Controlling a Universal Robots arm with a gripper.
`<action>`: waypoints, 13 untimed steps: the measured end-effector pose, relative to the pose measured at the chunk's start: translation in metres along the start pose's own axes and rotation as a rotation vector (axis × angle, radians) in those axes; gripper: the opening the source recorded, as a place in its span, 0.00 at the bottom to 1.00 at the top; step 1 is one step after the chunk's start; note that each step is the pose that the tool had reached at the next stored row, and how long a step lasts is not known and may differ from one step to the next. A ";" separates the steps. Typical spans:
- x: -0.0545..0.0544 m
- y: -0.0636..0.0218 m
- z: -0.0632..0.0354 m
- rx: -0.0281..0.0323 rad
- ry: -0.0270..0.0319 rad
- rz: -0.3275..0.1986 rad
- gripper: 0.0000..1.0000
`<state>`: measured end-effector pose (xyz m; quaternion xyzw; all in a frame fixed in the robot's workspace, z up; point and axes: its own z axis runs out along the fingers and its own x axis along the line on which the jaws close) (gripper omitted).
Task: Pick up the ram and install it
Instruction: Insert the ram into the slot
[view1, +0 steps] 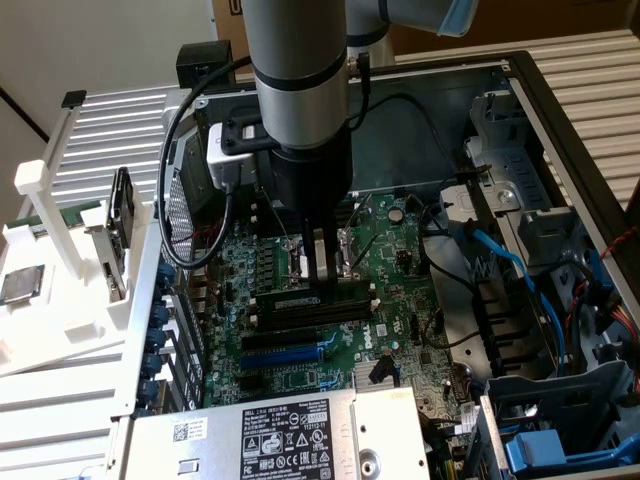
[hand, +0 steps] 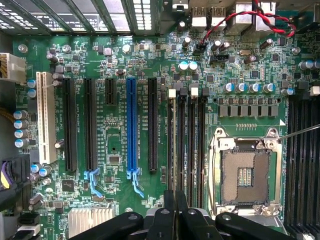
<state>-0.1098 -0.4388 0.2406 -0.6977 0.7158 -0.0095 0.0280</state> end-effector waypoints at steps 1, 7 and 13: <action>0.000 0.0000 0.0003 0.0000 -0.0001 0.000 0.12; 0.000 0.0002 0.0025 0.0001 -0.0001 0.000 0.12; 0.000 0.0009 0.0038 0.0000 0.0000 0.000 0.12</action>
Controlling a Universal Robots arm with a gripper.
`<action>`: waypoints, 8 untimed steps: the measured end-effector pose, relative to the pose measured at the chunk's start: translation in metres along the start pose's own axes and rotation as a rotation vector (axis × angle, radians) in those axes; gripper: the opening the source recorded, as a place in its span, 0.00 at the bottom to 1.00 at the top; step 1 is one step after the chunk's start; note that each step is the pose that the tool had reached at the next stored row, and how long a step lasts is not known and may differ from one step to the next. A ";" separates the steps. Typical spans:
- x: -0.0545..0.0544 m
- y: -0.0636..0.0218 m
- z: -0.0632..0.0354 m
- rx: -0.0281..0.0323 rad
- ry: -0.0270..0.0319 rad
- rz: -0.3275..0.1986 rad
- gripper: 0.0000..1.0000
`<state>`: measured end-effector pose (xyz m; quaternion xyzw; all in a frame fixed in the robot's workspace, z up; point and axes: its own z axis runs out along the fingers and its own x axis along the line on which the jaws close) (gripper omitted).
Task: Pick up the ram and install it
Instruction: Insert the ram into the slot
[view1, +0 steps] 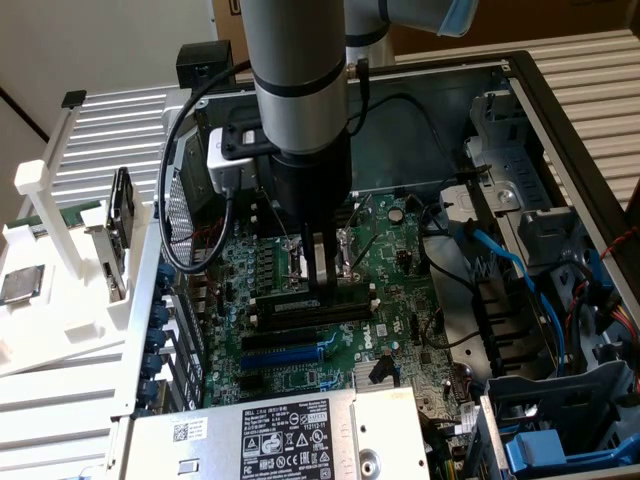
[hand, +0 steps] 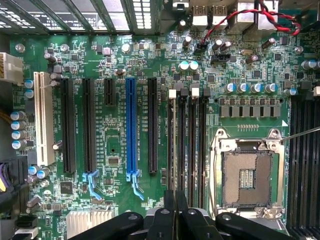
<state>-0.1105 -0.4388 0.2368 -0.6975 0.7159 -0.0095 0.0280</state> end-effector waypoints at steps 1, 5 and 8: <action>0.000 0.0000 0.0002 0.0000 0.0000 0.000 0.12; 0.000 0.0000 0.0004 0.0000 0.0000 0.000 0.12; 0.000 0.0001 0.0009 0.0001 -0.0002 0.000 0.12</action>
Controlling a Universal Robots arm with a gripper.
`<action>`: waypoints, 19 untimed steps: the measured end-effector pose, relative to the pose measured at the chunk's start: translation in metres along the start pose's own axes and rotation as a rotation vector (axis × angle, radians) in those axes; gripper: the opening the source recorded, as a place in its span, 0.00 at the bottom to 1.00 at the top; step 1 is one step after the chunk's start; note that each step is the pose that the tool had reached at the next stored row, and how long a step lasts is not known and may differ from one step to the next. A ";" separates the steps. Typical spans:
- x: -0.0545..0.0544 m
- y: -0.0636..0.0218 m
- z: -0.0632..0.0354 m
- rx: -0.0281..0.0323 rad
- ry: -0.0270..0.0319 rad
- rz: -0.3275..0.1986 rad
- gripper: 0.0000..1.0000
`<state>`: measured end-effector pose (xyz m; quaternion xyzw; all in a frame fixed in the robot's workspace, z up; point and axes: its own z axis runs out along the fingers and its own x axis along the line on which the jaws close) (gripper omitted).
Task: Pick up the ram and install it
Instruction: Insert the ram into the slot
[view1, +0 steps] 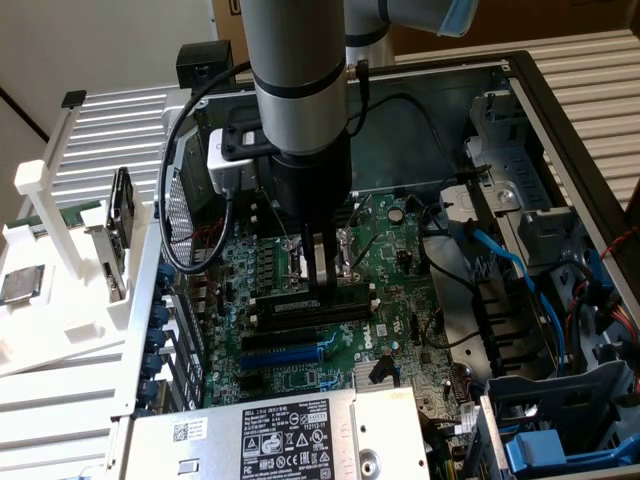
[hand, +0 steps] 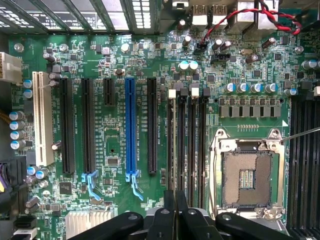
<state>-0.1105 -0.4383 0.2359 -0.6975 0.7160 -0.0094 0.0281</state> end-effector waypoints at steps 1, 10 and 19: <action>0.000 0.0000 0.0000 -0.0002 0.0002 0.000 0.12; 0.000 0.0003 0.0009 -0.0001 0.0002 0.000 0.12; 0.000 0.0003 0.0014 -0.0002 0.0002 0.000 0.12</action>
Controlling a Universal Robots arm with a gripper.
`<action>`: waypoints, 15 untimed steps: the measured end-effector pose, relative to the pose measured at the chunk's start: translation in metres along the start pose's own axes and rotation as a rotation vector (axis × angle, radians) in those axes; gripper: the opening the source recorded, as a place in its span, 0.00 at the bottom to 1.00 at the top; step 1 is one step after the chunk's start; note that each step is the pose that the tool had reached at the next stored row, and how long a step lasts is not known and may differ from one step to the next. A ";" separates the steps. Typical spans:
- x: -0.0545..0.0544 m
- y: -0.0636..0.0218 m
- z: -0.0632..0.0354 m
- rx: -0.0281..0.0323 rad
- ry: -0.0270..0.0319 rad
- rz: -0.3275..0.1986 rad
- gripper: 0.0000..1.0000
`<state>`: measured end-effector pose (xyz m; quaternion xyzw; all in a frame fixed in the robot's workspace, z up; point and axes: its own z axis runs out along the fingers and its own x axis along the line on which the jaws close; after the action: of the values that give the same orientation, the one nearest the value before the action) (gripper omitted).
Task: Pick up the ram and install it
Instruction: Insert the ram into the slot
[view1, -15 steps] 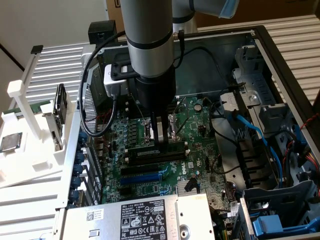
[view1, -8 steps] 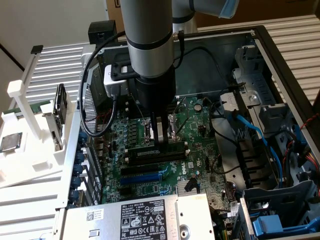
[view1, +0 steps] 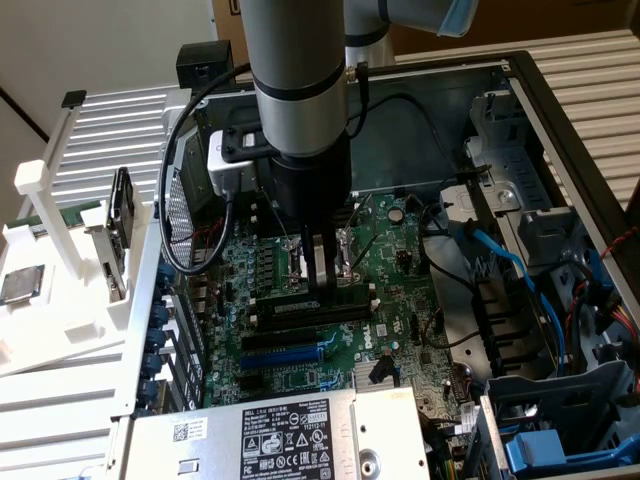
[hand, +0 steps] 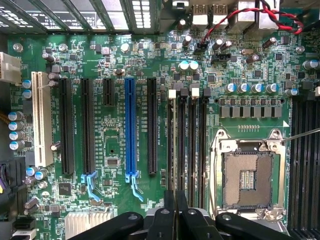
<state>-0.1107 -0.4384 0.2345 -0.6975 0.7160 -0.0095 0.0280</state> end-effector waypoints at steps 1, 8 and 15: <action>0.000 0.0000 0.0000 0.0000 0.0001 0.000 0.12; 0.000 0.0000 0.0001 0.0000 0.0000 0.000 0.12; 0.001 0.0000 0.0007 0.0000 0.0000 0.000 0.12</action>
<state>-0.1107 -0.4389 0.2338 -0.6975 0.7160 -0.0095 0.0280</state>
